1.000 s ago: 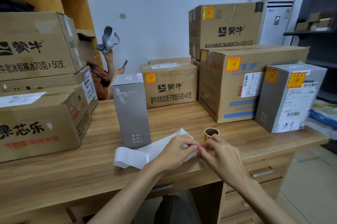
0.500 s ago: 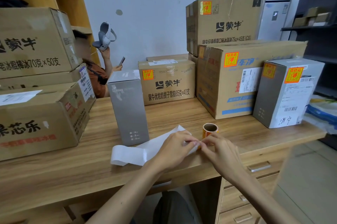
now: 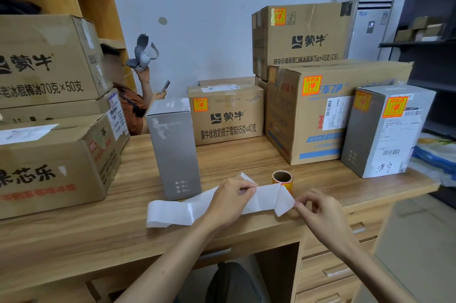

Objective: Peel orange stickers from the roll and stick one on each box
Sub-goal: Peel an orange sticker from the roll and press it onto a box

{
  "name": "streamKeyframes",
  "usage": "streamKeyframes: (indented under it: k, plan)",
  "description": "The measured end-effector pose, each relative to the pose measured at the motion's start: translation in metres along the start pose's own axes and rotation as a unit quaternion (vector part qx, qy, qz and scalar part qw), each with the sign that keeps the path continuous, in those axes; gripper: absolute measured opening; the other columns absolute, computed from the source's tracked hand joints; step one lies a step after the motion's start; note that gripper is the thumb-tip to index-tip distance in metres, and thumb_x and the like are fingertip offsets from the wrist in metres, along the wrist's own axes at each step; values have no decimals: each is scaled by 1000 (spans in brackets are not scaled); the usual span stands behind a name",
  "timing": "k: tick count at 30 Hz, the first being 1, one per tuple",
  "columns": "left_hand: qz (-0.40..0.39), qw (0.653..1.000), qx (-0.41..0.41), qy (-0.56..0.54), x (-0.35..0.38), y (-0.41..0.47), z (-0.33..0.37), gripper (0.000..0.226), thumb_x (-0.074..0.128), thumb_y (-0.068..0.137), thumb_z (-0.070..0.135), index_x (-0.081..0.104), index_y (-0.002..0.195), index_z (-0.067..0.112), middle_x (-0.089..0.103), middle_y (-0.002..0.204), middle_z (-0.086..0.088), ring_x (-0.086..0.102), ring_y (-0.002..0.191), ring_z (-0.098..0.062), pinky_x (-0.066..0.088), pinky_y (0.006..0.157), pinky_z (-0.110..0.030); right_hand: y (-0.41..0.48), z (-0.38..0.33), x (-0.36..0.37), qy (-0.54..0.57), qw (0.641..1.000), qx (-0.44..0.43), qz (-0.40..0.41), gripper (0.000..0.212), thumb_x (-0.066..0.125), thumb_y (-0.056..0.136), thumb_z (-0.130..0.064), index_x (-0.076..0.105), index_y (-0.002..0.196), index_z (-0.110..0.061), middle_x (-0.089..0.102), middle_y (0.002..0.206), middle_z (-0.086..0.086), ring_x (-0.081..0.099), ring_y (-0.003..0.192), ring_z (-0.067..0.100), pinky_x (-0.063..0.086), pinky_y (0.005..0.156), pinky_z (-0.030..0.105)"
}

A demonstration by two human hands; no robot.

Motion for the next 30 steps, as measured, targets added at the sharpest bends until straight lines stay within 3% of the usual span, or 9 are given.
streamKeyframes:
  k: [7,11,14,17,20,25,30]
  plan:
    - [10,1000,-2,5,-3,0,3,22,59,101,26,78,112,25,70,113,14,58,106,-3,44,83,-16,-5,11,-32,44,998,24,39,25,70,81,-8,63,62,-23,65,73,-9,49,62,9,40,57,35]
    - [20,1000,-7,9,-15,0,5,27,58,101,32,73,123,25,66,114,14,56,110,-3,43,90,-24,-1,-6,-48,53,996,11,75,26,69,83,-9,59,62,-20,56,65,-14,47,60,10,36,55,27]
    - [58,998,17,21,-32,-1,17,30,61,99,38,71,124,27,60,112,14,55,112,-6,44,96,-28,5,-33,-50,12,993,-46,105,24,69,84,-20,57,64,-27,54,72,-9,49,64,14,40,56,32]
    - [132,991,19,-14,-57,-8,33,19,67,94,40,78,100,26,60,98,12,57,97,-6,47,87,-28,12,-60,-36,-49,988,-99,110,18,67,85,-26,58,70,-29,53,77,-11,51,64,10,39,53,30]
    - [176,982,16,-62,-78,-18,47,23,73,89,42,78,79,22,63,83,6,57,78,-8,46,74,-29,12,-100,-16,-147,960,-195,139,17,59,90,-30,59,75,-23,51,79,-8,48,54,8,36,44,27]
    - [226,969,-21,-98,-105,-28,47,22,79,84,40,79,74,21,68,76,6,59,68,-2,46,65,-19,0,-161,24,-251,880,-348,206,22,51,90,-15,55,69,-13,49,70,3,43,49,19,38,47,33]
    - [257,961,-53,-84,-133,-34,34,15,78,83,20,75,70,28,69,74,10,59,67,3,44,65,-14,0,-189,44,-224,872,-383,206,23,55,92,-20,54,70,-14,49,70,4,47,50,23,39,47,36]
Point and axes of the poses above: each hand's wrist, its own y-axis towards the middle knuckle, its own x-axis out of the palm, z = x × y, the point moved 9 cm from there along y, towards the middle knuckle
